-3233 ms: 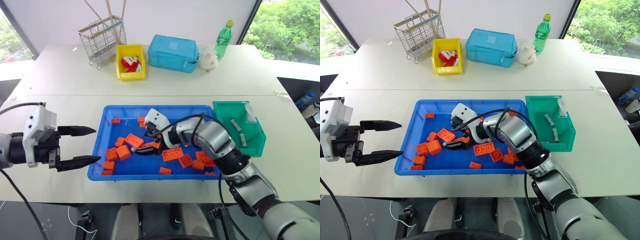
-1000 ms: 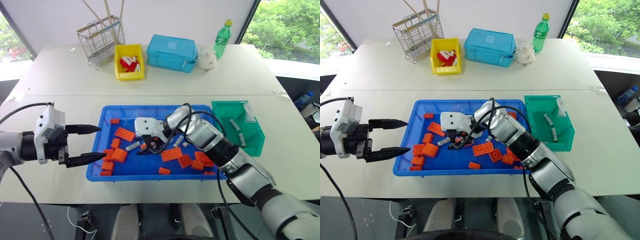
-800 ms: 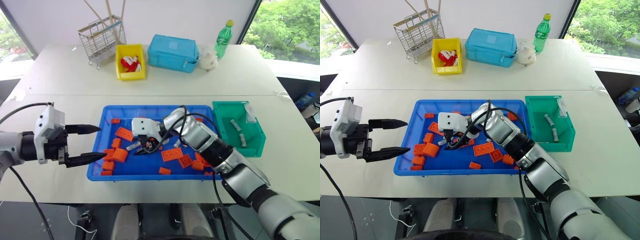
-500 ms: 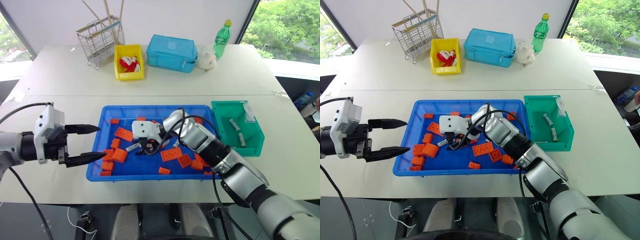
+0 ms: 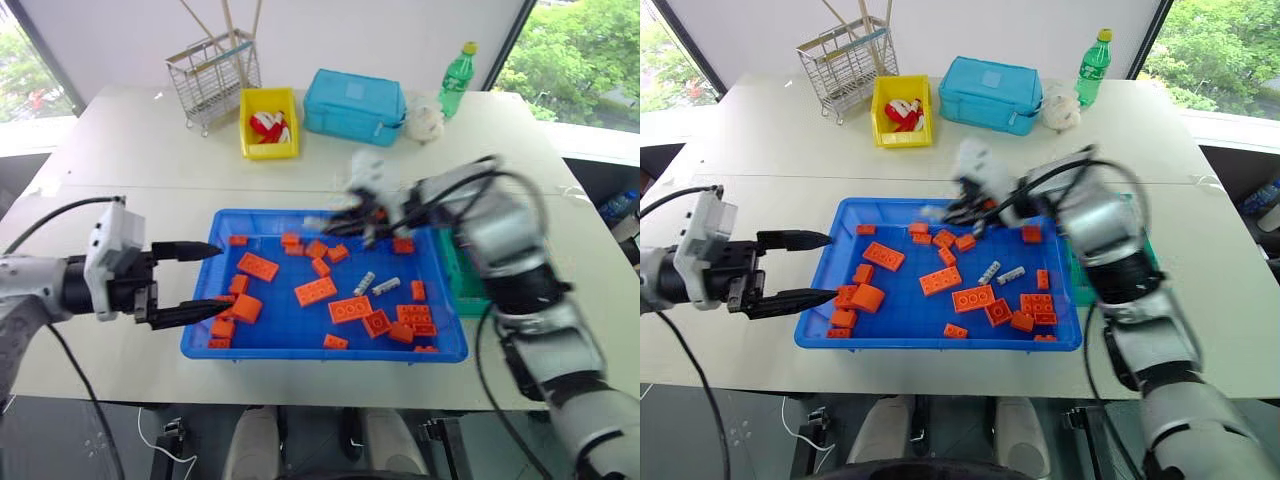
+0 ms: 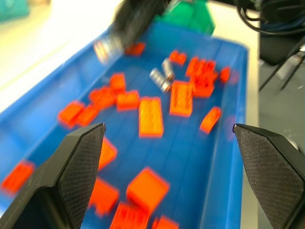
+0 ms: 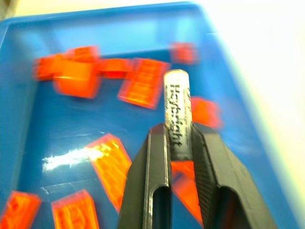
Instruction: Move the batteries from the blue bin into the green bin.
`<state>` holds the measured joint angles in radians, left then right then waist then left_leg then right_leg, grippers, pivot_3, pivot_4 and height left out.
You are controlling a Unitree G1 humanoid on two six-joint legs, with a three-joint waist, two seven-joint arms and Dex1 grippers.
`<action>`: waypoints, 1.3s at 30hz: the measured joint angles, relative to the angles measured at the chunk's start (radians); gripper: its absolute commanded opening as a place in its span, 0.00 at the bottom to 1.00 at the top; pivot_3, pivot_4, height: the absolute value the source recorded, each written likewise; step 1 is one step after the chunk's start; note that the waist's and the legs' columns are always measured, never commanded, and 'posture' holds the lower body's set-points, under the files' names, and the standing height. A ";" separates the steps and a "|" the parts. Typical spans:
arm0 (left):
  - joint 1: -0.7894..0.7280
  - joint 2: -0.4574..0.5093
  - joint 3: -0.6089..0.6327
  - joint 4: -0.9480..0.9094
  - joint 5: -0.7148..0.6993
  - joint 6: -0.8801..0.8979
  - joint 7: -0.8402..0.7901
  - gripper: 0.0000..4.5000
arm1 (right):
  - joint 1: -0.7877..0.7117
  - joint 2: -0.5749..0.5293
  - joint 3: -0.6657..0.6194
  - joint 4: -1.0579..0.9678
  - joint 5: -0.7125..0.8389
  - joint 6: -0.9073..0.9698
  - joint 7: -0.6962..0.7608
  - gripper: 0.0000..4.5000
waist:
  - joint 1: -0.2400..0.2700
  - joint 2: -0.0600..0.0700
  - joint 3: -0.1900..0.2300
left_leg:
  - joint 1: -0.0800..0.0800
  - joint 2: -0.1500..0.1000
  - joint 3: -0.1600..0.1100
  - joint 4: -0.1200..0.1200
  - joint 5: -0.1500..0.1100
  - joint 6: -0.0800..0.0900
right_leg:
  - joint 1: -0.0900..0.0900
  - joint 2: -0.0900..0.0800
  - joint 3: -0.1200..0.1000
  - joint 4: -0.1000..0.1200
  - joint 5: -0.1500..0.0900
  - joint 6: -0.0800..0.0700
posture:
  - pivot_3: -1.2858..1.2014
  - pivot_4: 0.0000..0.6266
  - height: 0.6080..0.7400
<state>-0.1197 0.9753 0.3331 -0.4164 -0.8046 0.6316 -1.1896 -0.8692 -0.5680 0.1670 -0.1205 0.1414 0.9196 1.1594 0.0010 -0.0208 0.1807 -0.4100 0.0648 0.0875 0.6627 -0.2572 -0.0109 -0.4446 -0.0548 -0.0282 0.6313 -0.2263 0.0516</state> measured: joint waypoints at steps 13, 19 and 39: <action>-0.193 -0.086 -0.209 0.109 0.054 -0.051 -0.047 1.00 | 0.537 -0.353 -0.445 -0.208 0.080 0.183 -0.170 0.14 | -0.013 0.001 0.001 | 0.001 0.001 -0.003 0.000 0.000 0.001 | 0.001 0.005 0.001 0.000 0.000 0.000 | 0.52 0.24 0.97; -0.208 -0.107 -0.238 0.124 0.065 -0.058 -0.057 1.00 | 0.579 -0.353 -0.436 -0.231 0.108 0.131 -0.225 0.63 | -0.018 0.001 0.001 | 0.001 0.001 -0.003 0.000 0.000 0.001 | 0.001 0.005 0.002 0.000 0.000 0.000 | 0.52 0.24 0.97; -0.231 -0.137 -0.267 0.115 0.082 -0.059 -0.048 1.00 | 0.301 -0.080 0.122 -0.283 0.160 0.173 -0.436 0.99 | -0.012 0.000 0.001 | -0.001 0.001 -0.005 0.002 0.000 0.001 | 0.001 0.005 0.000 0.000 0.000 -0.001 | 0.52 0.24 0.97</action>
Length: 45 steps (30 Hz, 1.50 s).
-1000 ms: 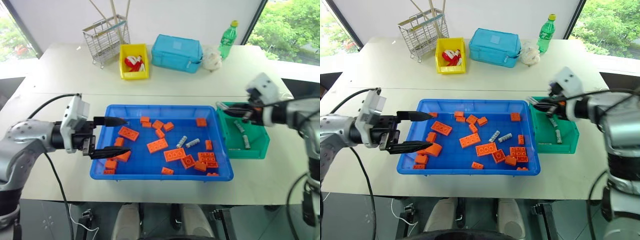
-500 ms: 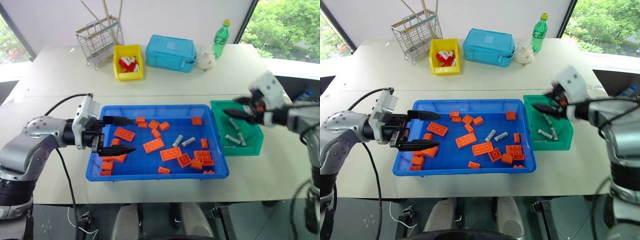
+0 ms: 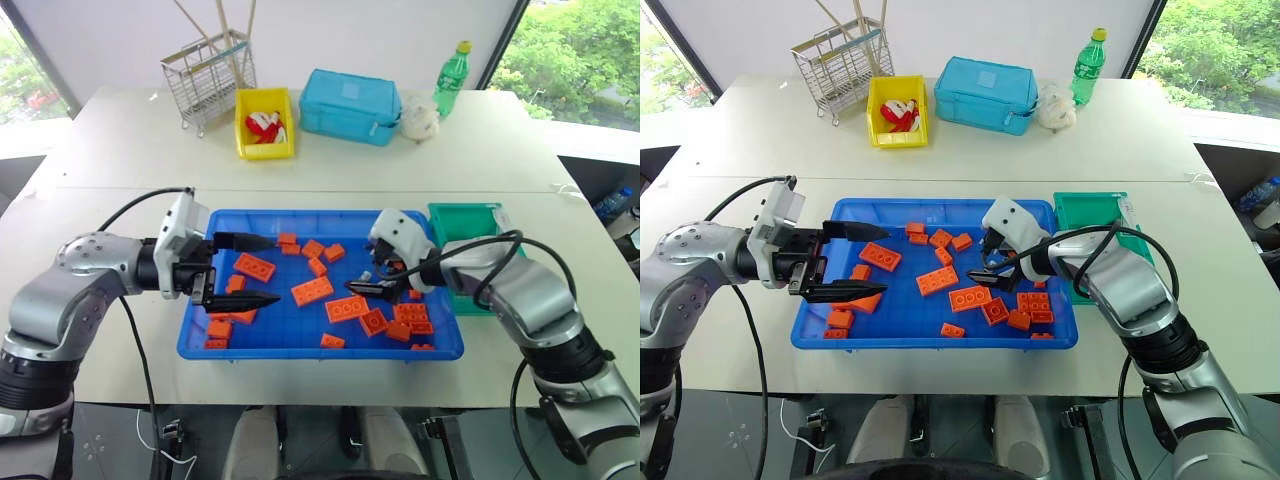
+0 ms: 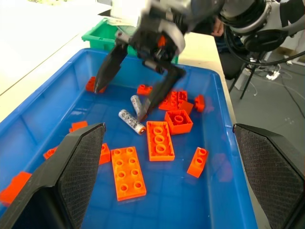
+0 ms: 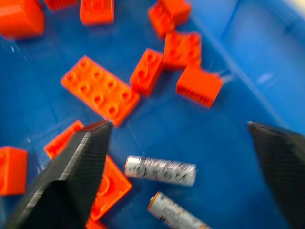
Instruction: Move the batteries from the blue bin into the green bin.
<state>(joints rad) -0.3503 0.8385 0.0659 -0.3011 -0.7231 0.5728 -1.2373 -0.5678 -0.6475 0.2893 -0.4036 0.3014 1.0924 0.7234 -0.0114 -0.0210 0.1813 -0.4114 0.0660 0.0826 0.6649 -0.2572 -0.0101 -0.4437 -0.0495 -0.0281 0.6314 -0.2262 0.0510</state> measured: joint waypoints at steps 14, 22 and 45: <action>0.003 0.007 0.001 -0.012 -0.001 0.002 0.001 1.00 | 0.033 0.008 0.056 0.035 -0.025 -0.031 -0.037 0.99 | 0.000 0.000 0.000 | 0.000 0.000 0.000 0.000 0.000 0.000 | 0.000 0.001 0.000 0.000 0.000 0.000 | 0.52 0.24 0.97; -0.009 0.007 0.001 -0.011 -0.001 0.002 0.001 1.00 | 0.054 -0.002 0.067 0.036 -0.033 -0.036 -0.033 0.99 | 0.000 0.000 0.000 | 0.000 0.000 0.000 0.000 0.000 0.000 | 0.000 0.001 0.000 0.000 0.000 0.000 | 0.52 0.24 0.97; -0.037 -0.032 -0.020 0.024 0.025 -0.014 -0.003 1.00 | 0.074 -0.181 -0.466 -0.075 0.145 0.182 -0.030 0.49 | 0.020 0.000 0.000 | 0.000 0.000 0.000 -0.001 0.000 0.000 | 0.000 0.000 0.000 -0.001 0.000 0.000 | 0.52 0.24 0.97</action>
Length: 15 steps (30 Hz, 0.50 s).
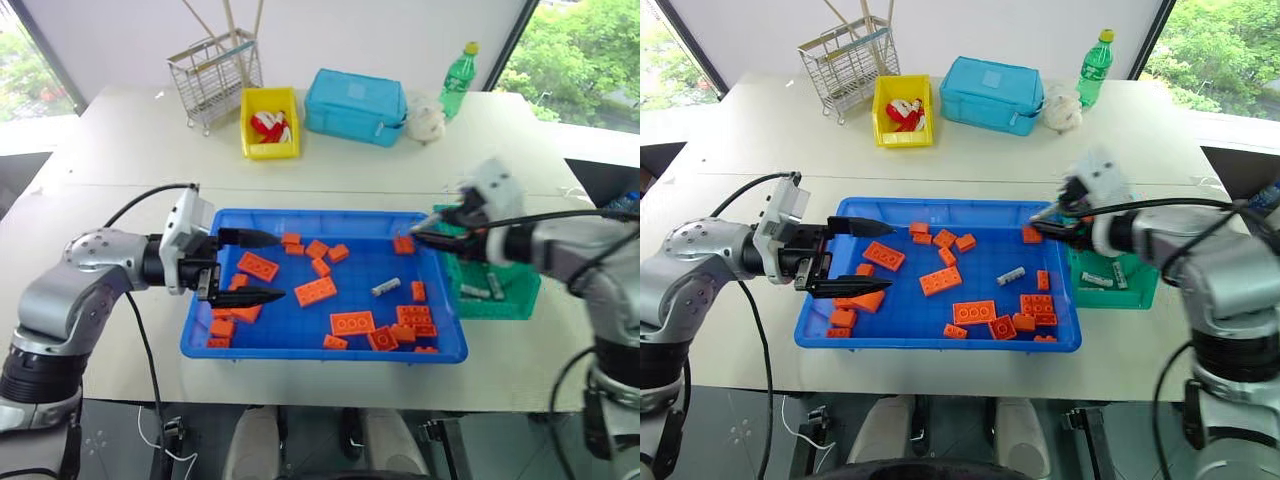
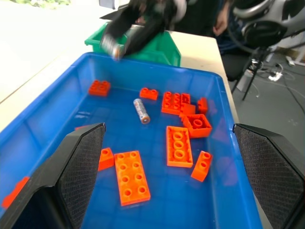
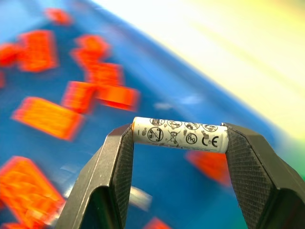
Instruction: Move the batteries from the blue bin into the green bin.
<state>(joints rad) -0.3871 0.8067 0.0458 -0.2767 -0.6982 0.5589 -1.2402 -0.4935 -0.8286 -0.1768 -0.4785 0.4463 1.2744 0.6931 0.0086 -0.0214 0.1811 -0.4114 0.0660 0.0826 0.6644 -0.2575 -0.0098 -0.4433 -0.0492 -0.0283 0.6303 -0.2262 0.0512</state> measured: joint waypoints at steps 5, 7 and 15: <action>-0.012 -0.015 -0.026 0.022 0.015 -0.010 -0.024 1.00 | 0.170 -0.104 -0.116 0.004 -0.001 -0.022 0.016 0.60 | 0.001 0.000 0.000 | 0.001 0.000 0.000 0.000 0.000 0.000 | 0.000 0.001 0.001 0.000 0.000 0.000 | 0.52 0.24 0.97; -0.018 -0.024 -0.032 0.033 0.021 -0.020 -0.032 1.00 | 0.210 -0.111 -0.142 0.011 0.000 -0.035 0.018 0.82 | -0.004 0.000 0.000 | 0.001 0.000 0.000 0.000 0.000 0.000 | 0.000 0.001 0.001 0.001 0.000 0.000 | 0.52 0.24 0.97; -0.044 -0.033 -0.039 0.050 0.035 -0.025 -0.054 1.00 | 0.153 -0.145 -0.070 0.003 -0.012 -0.172 0.031 0.98 | -0.021 0.000 0.000 | 0.001 0.000 0.000 0.000 0.000 0.000 | 0.000 0.001 0.002 0.001 0.000 0.000 | 0.52 0.24 0.97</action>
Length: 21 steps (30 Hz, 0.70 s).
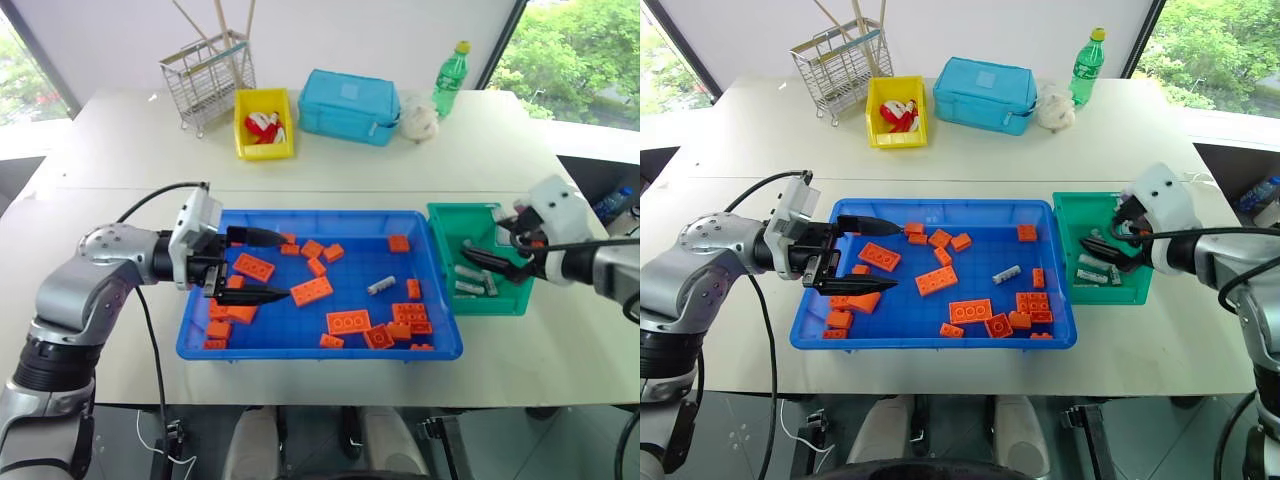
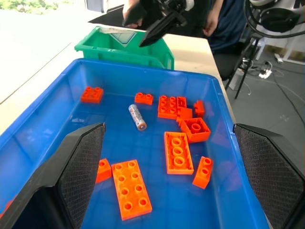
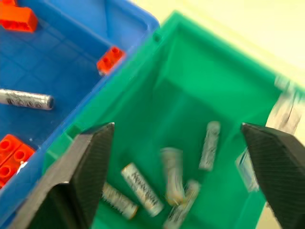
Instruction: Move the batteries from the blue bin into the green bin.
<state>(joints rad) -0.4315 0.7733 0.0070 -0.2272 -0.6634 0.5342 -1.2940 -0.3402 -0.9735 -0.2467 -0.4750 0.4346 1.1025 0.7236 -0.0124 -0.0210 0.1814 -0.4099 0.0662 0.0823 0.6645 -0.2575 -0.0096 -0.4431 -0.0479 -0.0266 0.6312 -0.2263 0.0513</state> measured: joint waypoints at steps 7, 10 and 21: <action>-0.005 0.000 -0.009 -0.001 0.001 0.002 -0.008 1.00 | -0.147 -0.012 0.296 -0.038 -0.014 -0.193 0.147 0.98 | -0.001 0.000 0.000 | 0.000 0.000 -0.001 -0.001 0.000 0.000 | 0.000 0.001 -0.001 0.000 0.000 0.000 | 0.52 0.24 0.97; -0.007 0.001 -0.011 -0.004 0.001 0.004 -0.007 1.00 | -0.226 -0.001 0.436 0.040 -0.071 -0.292 0.228 0.98 | -0.001 0.000 0.000 | 0.000 0.000 0.000 0.000 0.000 0.000 | 0.000 0.000 0.000 0.000 0.000 0.000 | 0.52 0.24 0.97; 0.029 0.023 0.018 -0.053 -0.013 0.031 0.030 1.00 | -0.380 0.077 0.746 0.407 -0.337 -0.635 0.511 0.98 | 0.001 0.000 0.000 | 0.000 0.000 0.000 0.000 0.000 0.000 | 0.000 0.000 -0.001 0.001 0.000 0.000 | 0.52 0.24 0.97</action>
<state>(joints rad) -0.4020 0.7959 0.0251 -0.2800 -0.6760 0.5653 -1.2637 -0.7207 -0.8967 0.4991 -0.0683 0.0977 0.4670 1.2344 -0.0118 -0.0213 0.1814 -0.4103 0.0665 0.0824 0.6646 -0.2574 -0.0095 -0.4435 -0.0475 -0.0272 0.6320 -0.2260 0.0517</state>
